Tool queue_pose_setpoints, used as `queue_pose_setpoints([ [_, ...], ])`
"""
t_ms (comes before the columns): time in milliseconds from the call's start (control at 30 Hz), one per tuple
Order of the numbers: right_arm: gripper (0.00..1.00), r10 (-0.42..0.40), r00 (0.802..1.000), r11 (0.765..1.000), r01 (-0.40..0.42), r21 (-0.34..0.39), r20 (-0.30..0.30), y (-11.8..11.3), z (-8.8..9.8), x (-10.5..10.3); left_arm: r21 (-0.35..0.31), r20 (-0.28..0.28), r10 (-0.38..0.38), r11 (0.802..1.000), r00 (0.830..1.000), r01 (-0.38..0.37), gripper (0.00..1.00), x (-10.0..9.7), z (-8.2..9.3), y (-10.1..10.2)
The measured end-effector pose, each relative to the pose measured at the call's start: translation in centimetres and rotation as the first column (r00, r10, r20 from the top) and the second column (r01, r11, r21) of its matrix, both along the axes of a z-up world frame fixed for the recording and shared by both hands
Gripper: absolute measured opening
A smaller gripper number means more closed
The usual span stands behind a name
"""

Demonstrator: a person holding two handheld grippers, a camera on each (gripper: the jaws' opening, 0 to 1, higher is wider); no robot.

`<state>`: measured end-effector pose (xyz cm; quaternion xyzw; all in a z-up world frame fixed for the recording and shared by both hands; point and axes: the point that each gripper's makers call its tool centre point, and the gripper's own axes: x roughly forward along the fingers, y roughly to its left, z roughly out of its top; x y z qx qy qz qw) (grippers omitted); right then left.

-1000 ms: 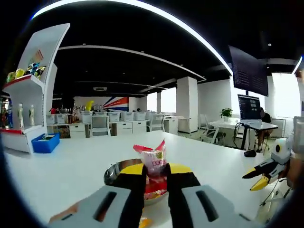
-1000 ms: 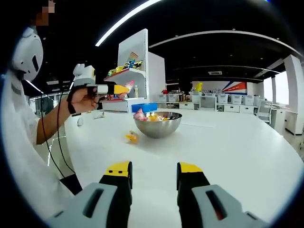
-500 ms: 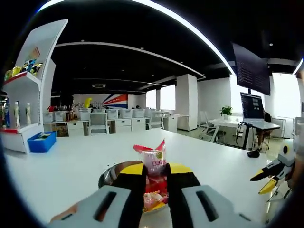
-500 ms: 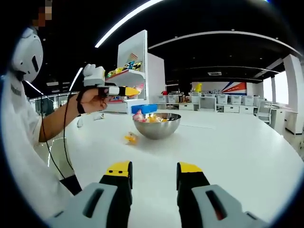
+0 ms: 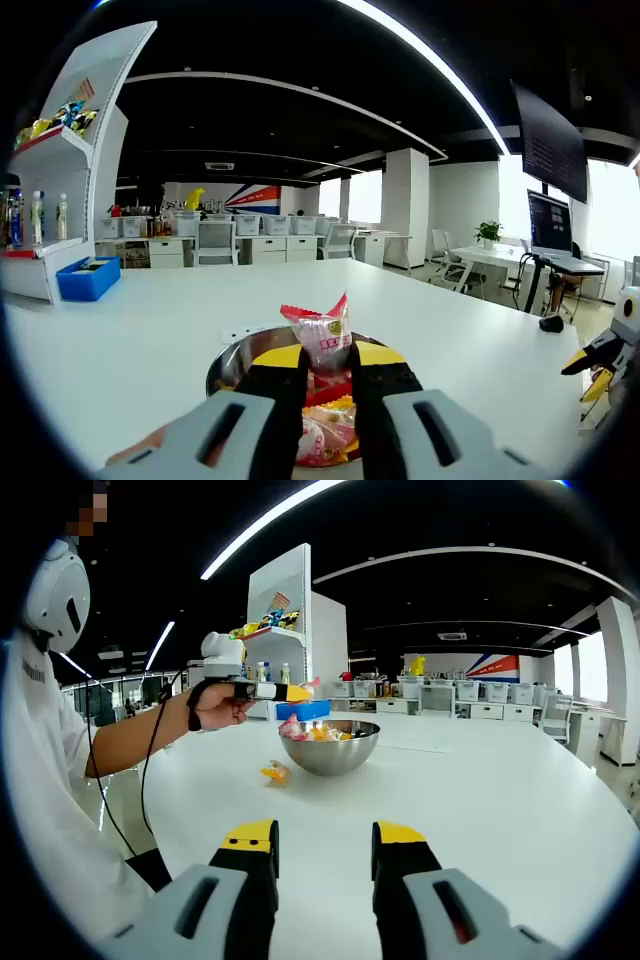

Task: Pick up the marshmallows scattered on the table and place them into the bowl on the table

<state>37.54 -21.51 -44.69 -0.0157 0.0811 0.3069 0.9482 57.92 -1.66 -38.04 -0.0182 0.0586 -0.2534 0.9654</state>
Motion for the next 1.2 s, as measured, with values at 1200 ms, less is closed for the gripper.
queue_pose_setpoints([
  [1200, 0.37, 0.014, 1.000, 1.000, -0.014, 0.023, -0.008, 0.5, -0.6, 0.1, 0.004, 0.049, 0.022, 1.000, 0.999, -0.022, 0.28, -1.3, 2.0, 3.3],
])
